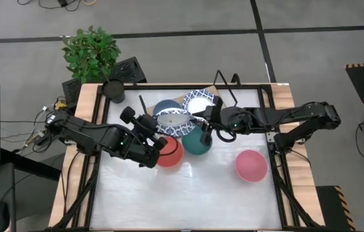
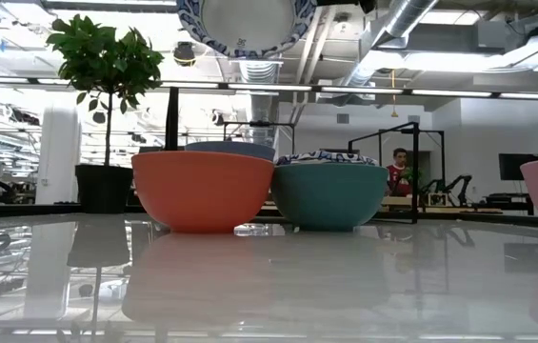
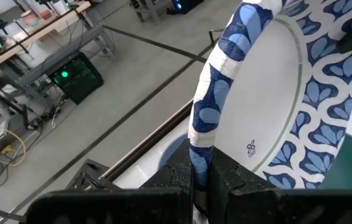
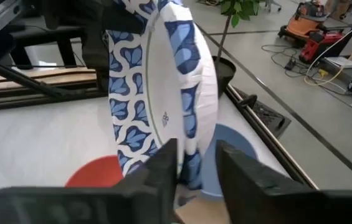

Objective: Place and stack bowls onto a shelf
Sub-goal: Stack the white patterned bowl on top of the white patterned bowl, then stack the green bowl on top of the blue bowl

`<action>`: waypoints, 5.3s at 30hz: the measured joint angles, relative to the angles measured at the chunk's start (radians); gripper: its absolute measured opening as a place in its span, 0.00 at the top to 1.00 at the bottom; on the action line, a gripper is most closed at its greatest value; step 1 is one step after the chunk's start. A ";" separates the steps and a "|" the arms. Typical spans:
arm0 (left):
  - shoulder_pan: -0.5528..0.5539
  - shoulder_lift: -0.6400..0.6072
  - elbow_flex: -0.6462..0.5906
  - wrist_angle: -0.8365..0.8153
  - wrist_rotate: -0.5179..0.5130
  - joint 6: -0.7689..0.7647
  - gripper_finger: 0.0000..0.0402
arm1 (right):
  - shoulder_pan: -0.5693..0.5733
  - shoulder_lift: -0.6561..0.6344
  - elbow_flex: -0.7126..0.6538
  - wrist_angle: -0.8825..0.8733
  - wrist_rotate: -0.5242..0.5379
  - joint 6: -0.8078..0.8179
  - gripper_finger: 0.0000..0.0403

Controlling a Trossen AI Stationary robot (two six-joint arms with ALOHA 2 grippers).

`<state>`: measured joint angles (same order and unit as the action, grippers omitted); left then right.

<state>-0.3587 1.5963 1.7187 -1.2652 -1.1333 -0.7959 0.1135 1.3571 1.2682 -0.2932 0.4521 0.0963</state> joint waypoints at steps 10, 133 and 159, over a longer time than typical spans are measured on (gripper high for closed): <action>0.005 0.000 0.000 0.001 0.003 0.082 0.97 | 0.000 0.000 0.000 -0.004 0.022 0.038 0.95; -0.001 0.000 0.183 -0.062 0.030 0.321 0.32 | -0.779 0.198 0.220 -0.743 -0.439 0.104 0.46; -0.251 -0.001 0.093 -0.232 0.059 0.068 0.32 | -0.033 0.192 0.108 -0.719 -0.320 -0.090 0.56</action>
<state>-0.6097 1.5955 1.8112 -1.4973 -1.0739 -0.7282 0.0802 1.5490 1.3766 -1.0118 0.1326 0.0060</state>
